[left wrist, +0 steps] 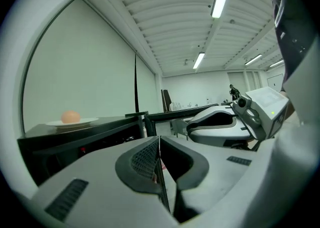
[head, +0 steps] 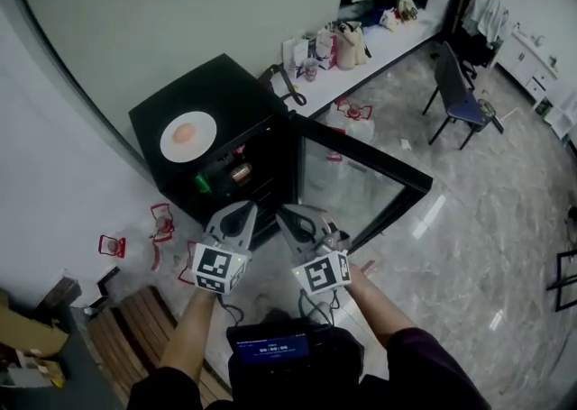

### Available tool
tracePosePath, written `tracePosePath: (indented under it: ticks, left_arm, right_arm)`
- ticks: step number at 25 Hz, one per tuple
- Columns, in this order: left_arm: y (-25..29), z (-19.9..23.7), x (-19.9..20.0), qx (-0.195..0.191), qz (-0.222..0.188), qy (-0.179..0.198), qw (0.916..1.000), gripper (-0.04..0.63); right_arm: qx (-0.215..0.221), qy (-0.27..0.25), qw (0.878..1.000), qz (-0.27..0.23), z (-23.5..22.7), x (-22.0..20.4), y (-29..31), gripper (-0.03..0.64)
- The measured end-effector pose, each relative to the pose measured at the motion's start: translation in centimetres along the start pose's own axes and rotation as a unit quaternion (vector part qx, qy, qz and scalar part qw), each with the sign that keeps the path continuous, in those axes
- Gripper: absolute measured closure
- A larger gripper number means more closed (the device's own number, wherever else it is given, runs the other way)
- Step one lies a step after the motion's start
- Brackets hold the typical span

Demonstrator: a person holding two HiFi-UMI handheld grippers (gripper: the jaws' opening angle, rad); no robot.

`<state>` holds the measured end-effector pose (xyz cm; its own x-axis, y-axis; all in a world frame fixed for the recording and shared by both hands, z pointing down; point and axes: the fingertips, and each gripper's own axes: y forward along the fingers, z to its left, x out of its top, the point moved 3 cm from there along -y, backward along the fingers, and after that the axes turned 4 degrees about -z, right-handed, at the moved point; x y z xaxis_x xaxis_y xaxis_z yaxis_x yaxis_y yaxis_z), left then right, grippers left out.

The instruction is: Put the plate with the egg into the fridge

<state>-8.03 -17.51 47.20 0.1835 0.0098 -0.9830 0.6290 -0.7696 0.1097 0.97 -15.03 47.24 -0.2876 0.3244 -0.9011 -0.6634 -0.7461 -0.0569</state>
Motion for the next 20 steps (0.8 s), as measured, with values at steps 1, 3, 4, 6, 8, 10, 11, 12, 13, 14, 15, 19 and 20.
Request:
tracePosePath:
  ticks: [1, 3, 4, 6, 8, 10, 11, 12, 13, 14, 15, 19, 20]
  left_arm:
    - [-0.7, 1.0, 0.1, 0.005, 0.002, 0.003, 1.0, 0.583]
    - [-2.0, 3.0, 0.6, 0.014, 0.007, 0.018, 0.9997, 0.583]
    - [-2.6, 4.0, 1.0, 0.015, 0.011, 0.031, 0.9993, 0.583]
    - [-3.5, 6.2, 1.8, 0.007, 0.024, 0.058, 0.998, 0.583]
    - [-4.0, 8.8, 3.2, -0.017, 0.047, 0.082, 0.9954, 0.583]
    - [-4.0, 12.0, 4.8, -0.046, 0.085, 0.102, 0.9901, 0.583]
    - [-3.8, 13.8, 5.6, -0.058, 0.11, 0.109, 0.9863, 0.583]
    - [-3.6, 15.5, 6.2, -0.069, 0.135, 0.117, 0.9815, 0.583]
    - [-3.3, 17.0, 6.8, -0.078, 0.161, 0.129, 0.9753, 0.583]
    - [-2.9, 18.3, 7.3, -0.088, 0.188, 0.145, 0.9675, 0.583]
    - [-2.4, 19.4, 7.5, -0.101, 0.215, 0.161, 0.9579, 0.583]
    - [-0.3, 22.1, 6.5, -0.172, 0.327, 0.187, 0.9101, 0.581]
    - [0.1, 22.6, 6.0, -0.188, 0.352, 0.187, 0.8975, 0.581]
  right_arm:
    - [0.008, -0.003, 1.0, -0.005, 0.5, 0.5, 1.1, 0.568]
    - [0.021, -0.015, 1.0, -0.014, 1.3, 1.6, 3.2, 0.568]
    - [0.027, -0.026, 0.999, -0.019, 1.8, 2.1, 4.2, 0.568]
    - [0.037, -0.064, 0.997, -0.026, 2.6, 2.9, 6.1, 0.568]
    - [0.045, -0.116, 0.992, -0.033, 3.1, 3.6, 8.2, 0.568]
    - [0.053, -0.171, 0.983, -0.036, 3.3, 4.5, 10.1, 0.568]
    - [0.057, -0.196, 0.978, -0.035, 3.4, 4.8, 11.1, 0.568]
    - [0.06, -0.219, 0.973, -0.034, 3.5, 5.2, 11.9, 0.568]
    - [0.063, -0.243, 0.967, -0.034, 3.6, 5.5, 12.7, 0.568]
    - [0.064, -0.269, 0.96, -0.035, 3.7, 5.9, 13.5, 0.568]
    - [0.064, -0.298, 0.952, -0.039, 3.8, 6.2, 14.2, 0.568]
    - [0.083, -0.381, 0.92, -0.042, 4.3, 7.1, 16.7, 0.566]
    - [0.096, -0.392, 0.914, -0.037, 4.4, 6.9, 17.2, 0.566]
